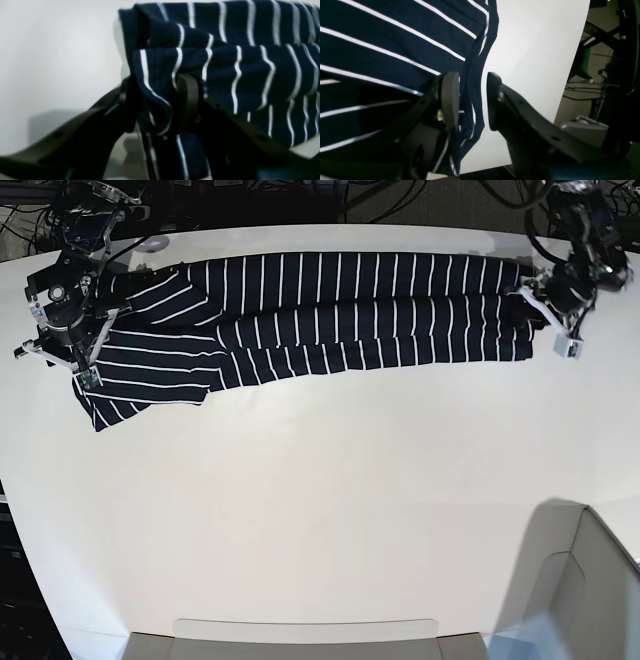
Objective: Fold the T-shirt properly
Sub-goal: 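Grip both ends of the long strip and stretch it flat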
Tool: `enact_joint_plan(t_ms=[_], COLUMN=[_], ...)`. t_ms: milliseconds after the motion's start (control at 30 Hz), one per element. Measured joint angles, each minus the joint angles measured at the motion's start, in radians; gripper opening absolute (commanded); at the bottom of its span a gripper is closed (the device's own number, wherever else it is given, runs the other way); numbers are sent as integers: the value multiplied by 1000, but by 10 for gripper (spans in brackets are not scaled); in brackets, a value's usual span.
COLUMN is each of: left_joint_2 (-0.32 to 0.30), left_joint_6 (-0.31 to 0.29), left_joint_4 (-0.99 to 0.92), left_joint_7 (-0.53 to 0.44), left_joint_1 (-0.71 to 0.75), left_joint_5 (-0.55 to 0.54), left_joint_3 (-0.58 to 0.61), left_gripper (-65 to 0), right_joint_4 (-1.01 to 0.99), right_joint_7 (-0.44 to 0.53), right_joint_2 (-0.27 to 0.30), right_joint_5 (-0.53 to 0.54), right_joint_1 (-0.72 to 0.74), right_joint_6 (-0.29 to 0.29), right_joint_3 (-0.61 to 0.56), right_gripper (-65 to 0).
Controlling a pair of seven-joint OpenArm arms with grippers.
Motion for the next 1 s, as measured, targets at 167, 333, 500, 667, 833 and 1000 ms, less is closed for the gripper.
enact_joint_plan(t_ms=[167,333,500,667,833,1000], left_joint_2=[0,1,2,20,-14,-79], left_joint_6=[8,0,-2,-35,-15,34], left_joint_4=[-95,-97,-97,-111,-132,-109], left_joint_7=[-128,-128,-126,-9,98,202], left_joint_1=[-49,-51,-52,-63,-105,-148], left_joint_5=[-29,-51,-57,-80,-28,103], left_joint_3=[81,118,118,-80,-262,-286], left_gripper=[-488,-650,-650,-650,-650,-650], right_joint_4=[0,0,0,14,24,54], right_joint_7=[5,0,-2,-2,-3,-2], right_joint_2=[-2,-1,-5,-33,-55,-87], right_joint_5=[3,4,3,4,3,5], right_joint_1=[8,8,19,32,43,46], right_joint_6=[0,0,0,0,0,0], right_joint_3=[-2,0,0,3,8,10], right_gripper=[-456,-456,-456,-454,-453,-453])
